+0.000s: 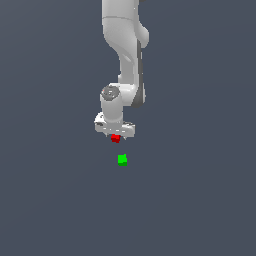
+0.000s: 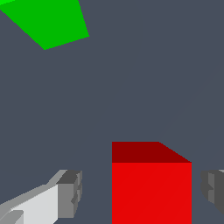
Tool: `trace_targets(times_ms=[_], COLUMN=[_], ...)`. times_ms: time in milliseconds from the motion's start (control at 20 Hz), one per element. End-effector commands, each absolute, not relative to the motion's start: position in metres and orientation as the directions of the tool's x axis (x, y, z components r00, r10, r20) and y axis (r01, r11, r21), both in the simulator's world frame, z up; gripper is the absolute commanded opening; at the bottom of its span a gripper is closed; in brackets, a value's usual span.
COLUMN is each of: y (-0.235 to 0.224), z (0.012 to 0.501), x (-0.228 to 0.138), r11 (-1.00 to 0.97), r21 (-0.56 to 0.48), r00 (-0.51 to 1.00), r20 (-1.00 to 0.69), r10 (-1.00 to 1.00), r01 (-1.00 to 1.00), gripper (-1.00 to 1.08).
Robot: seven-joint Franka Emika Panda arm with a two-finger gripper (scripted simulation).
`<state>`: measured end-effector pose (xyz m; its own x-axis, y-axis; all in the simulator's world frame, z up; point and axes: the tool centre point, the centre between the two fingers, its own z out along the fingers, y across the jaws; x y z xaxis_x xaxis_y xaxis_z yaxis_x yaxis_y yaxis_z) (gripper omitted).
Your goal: Stack the red cube on top of the green cube.
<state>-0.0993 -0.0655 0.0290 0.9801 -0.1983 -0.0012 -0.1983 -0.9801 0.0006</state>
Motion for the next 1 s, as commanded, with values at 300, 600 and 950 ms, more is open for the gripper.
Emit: trace_targets(times_ms=[300,600,950], y=[-0.0656,-0.0656,-0.065], z=[0.0198,0.0198,0.0268], x=[-0.0989,-0.0989,-0.0989], r11=[-0.98,-0.98,-0.98], r21=[0.0,0.0,0.0], r00=[0.98,0.98,0.98], r20=[0.0,0.0,0.0], r10=[-0.199,-0.199,-0.198], r01=[-0.199,-0.199,-0.198], gripper=[-1.0,-1.0,-1.0])
